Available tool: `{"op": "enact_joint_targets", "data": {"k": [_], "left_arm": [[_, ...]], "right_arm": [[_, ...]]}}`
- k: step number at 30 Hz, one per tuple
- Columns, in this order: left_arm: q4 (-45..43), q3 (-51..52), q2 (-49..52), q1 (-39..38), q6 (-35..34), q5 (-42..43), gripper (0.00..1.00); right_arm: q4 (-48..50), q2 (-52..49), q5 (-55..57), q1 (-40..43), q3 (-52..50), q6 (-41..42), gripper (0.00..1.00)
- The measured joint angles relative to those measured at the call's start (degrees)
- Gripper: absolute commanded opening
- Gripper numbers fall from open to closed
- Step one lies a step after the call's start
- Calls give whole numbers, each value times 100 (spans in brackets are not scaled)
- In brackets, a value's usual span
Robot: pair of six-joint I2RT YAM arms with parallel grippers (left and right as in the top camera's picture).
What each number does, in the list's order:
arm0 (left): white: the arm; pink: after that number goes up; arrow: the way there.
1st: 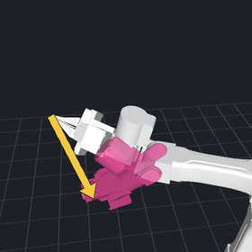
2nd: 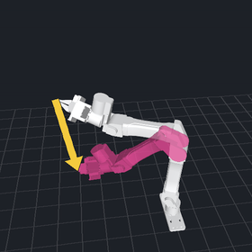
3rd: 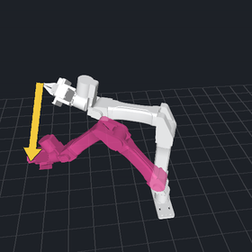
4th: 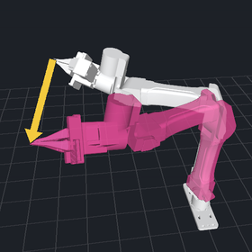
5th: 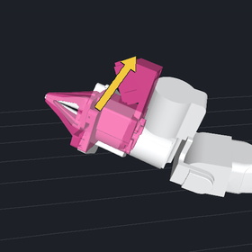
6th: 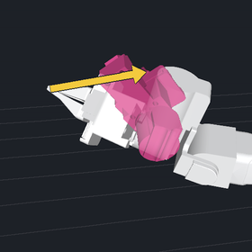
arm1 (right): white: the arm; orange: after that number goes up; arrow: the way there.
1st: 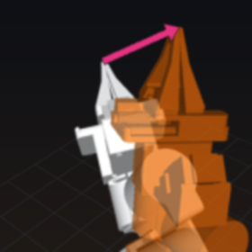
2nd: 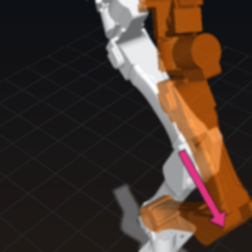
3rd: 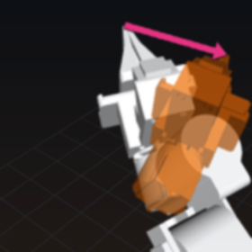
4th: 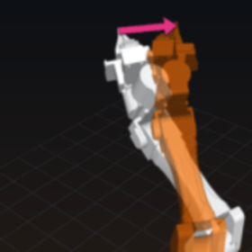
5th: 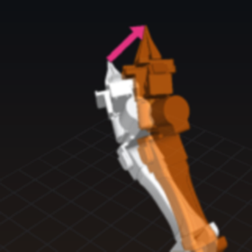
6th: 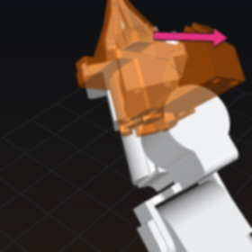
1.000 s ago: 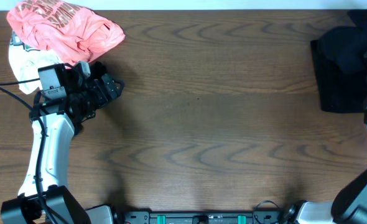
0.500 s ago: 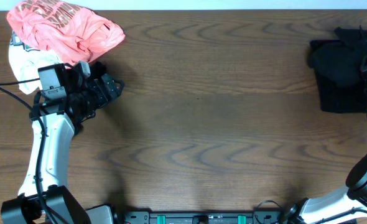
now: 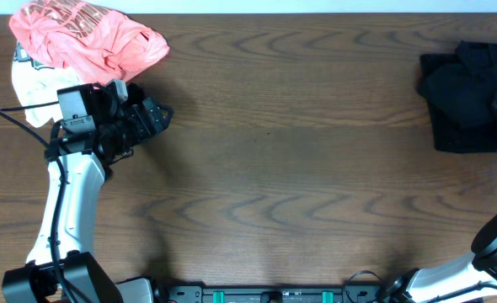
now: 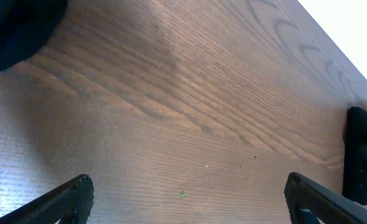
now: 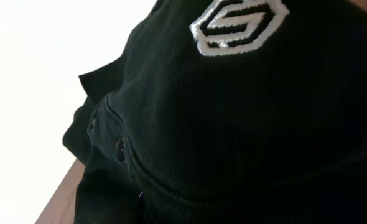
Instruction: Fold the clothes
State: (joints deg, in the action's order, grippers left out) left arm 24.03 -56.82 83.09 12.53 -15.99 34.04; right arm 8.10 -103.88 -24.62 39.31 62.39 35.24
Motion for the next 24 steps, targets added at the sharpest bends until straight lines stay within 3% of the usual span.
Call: {"op": "enact_joint_targets", "data": {"k": [2,3,12,20,22,24], "left_arm": [[-7,0,0,0,0,0,98],[-7,0,0,0,0,0,98],[-7,0,0,0,0,0,98],[-24,0,0,0,0,0,98],[-24,0,0,0,0,0,98],[-26,0,0,0,0,0,98]], "right_arm": [[-24,0,22,4,0,-26,84],[-24,0,22,11,0,-35,87],[-50,122,-87,267,0,-96,93],[-1106,1259,107,610,4,-492,96],[-1298,1561,170,680,4,-616,89],[-1333,1755,170,715,4,-780,63]]}}
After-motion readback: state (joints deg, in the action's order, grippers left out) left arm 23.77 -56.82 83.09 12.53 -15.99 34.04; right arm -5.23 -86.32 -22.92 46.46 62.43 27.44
